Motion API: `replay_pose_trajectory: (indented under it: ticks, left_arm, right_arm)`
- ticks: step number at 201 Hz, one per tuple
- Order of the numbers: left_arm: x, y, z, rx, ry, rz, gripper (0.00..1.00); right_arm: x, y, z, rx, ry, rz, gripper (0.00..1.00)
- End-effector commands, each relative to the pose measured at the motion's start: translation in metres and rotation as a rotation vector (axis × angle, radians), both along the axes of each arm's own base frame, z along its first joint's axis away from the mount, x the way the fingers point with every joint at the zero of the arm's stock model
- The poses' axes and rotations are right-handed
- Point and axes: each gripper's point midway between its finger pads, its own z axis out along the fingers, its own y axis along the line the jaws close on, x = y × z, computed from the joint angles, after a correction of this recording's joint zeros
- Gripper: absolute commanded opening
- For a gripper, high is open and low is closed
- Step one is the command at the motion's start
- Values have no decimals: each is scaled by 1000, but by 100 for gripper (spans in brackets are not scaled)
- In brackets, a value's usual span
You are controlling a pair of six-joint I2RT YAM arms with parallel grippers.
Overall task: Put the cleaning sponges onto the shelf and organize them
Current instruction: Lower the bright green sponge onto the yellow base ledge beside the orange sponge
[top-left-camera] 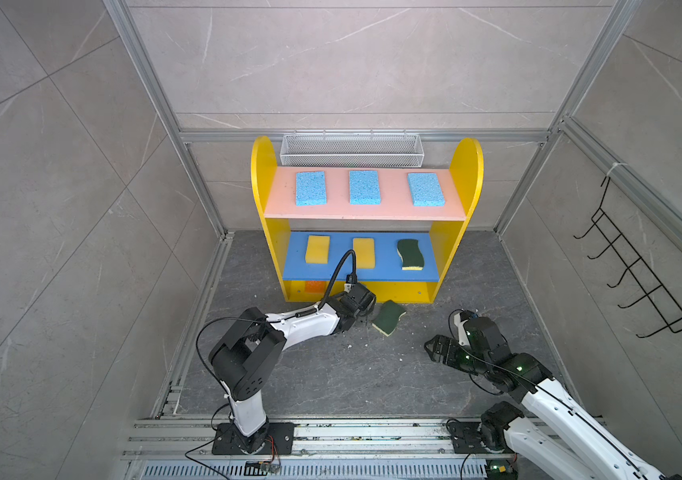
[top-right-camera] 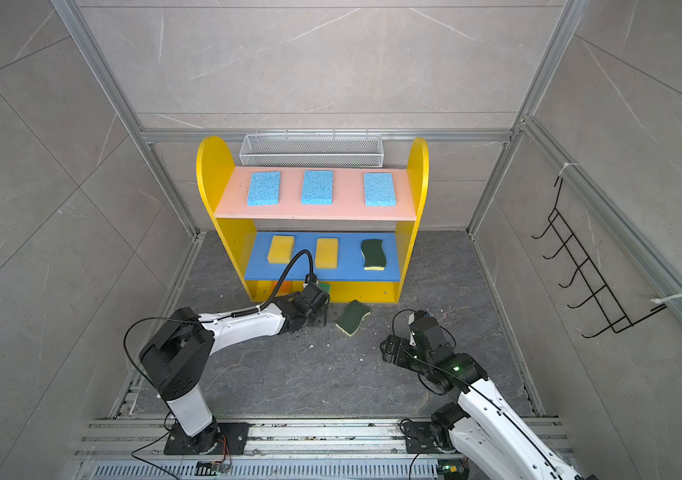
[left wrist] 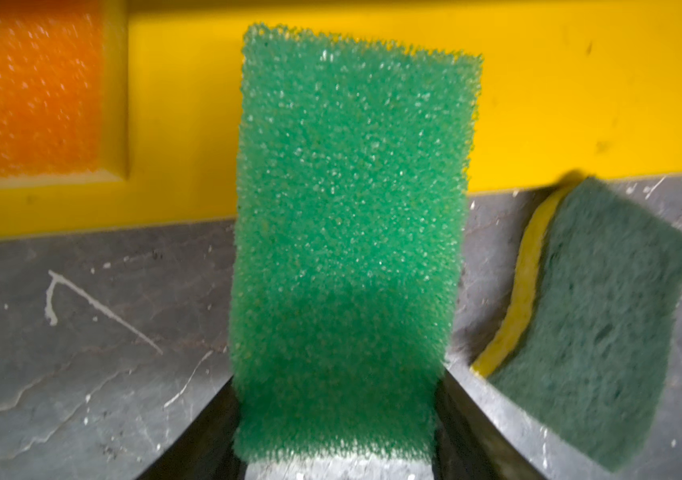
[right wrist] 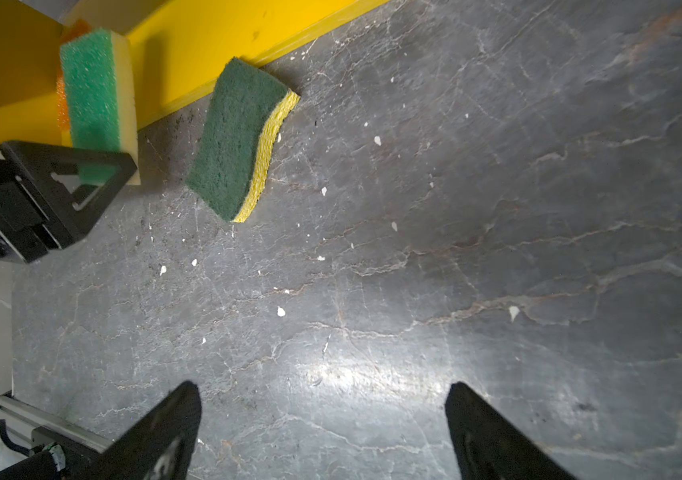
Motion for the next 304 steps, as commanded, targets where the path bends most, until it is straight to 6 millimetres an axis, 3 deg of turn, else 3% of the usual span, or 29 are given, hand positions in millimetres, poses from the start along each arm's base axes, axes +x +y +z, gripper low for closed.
replay_pose_trajectory:
  ticks: [1, 81, 185, 304]
  left_arm:
    - [22, -15, 18, -51, -78, 26, 64]
    - [41, -11, 14, -61, -122, 124, 65]
    - [62, -23, 1, -60, -157, 166, 65]
    - [65, -15, -20, 13, -118, 205, 70]
  right_arm:
    - [4, -3, 4, -29, -12, 3, 94]
    - [-1, -6, 4, -43, -25, 19, 94]
    - [-5, -6, 8, -36, -34, 32, 94]
    - [-8, -6, 6, -30, -26, 37, 94]
